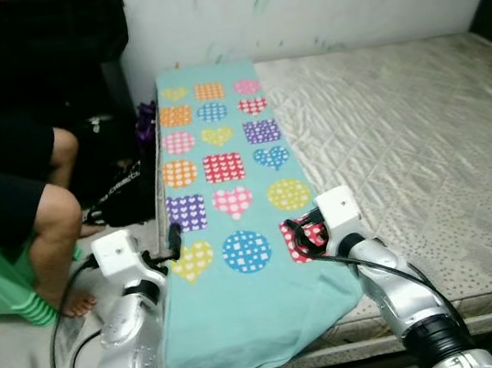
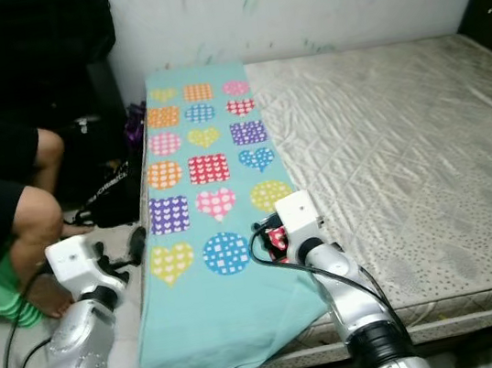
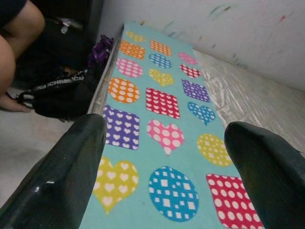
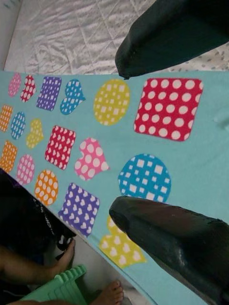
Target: Clean up the room
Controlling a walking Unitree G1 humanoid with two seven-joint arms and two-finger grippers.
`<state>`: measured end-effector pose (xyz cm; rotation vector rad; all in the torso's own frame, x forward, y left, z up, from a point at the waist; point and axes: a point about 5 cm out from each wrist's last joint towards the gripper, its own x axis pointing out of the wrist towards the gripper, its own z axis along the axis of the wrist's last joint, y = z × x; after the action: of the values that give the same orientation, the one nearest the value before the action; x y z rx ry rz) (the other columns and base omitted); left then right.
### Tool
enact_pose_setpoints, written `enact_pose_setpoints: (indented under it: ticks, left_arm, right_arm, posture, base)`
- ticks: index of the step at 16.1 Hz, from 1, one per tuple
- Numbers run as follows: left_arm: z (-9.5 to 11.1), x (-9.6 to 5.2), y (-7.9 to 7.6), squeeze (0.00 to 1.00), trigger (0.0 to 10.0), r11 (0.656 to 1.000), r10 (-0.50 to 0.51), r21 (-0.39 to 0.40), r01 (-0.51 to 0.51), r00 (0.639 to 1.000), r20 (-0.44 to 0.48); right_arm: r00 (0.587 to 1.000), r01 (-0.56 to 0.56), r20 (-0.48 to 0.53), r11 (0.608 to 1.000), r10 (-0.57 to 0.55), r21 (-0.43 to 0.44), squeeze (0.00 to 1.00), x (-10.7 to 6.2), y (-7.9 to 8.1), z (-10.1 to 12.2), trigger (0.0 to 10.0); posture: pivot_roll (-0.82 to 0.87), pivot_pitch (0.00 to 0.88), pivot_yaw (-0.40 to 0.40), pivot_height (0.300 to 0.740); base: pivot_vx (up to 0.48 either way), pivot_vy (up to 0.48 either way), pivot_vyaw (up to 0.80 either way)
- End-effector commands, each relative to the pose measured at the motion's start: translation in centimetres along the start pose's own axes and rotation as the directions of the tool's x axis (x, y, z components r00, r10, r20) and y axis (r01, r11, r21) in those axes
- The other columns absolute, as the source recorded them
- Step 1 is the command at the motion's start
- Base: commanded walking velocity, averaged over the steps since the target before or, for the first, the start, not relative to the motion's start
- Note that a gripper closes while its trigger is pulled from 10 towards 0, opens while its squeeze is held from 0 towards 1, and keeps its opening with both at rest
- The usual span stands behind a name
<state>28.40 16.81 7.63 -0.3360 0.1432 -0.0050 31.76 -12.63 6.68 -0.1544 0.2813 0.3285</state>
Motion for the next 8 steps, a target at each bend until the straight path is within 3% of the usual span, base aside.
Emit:
enact_pose_setpoints:
  ticks: [1,8]
  left_arm:
    - [0.1,0.12,-0.61,0.0,10.0,1.0,-0.02,-0.006,0.02,1.0,0.008]
    - [-0.03,0.08,-0.55,0.0,10.0,1.0,-0.016,-0.005,0.016,1.0,0.003]
  right_arm:
    - [1.0,0.023,0.013,1.0,-0.023,0.001,0.0,-0.04,-0.73,0.4,10.0]
    - [1.0,0.026,0.014,1.0,-0.026,0.002,0.0,-0.1,-0.8,0.4,10.0]
  posture:
    - [-0.17,0.0,0.002,0.74]
    - [-0.17,0.0,0.0,0.74]
  base:
    - [0.0,0.0,0.0]
    - [0.0,0.0,0.0]
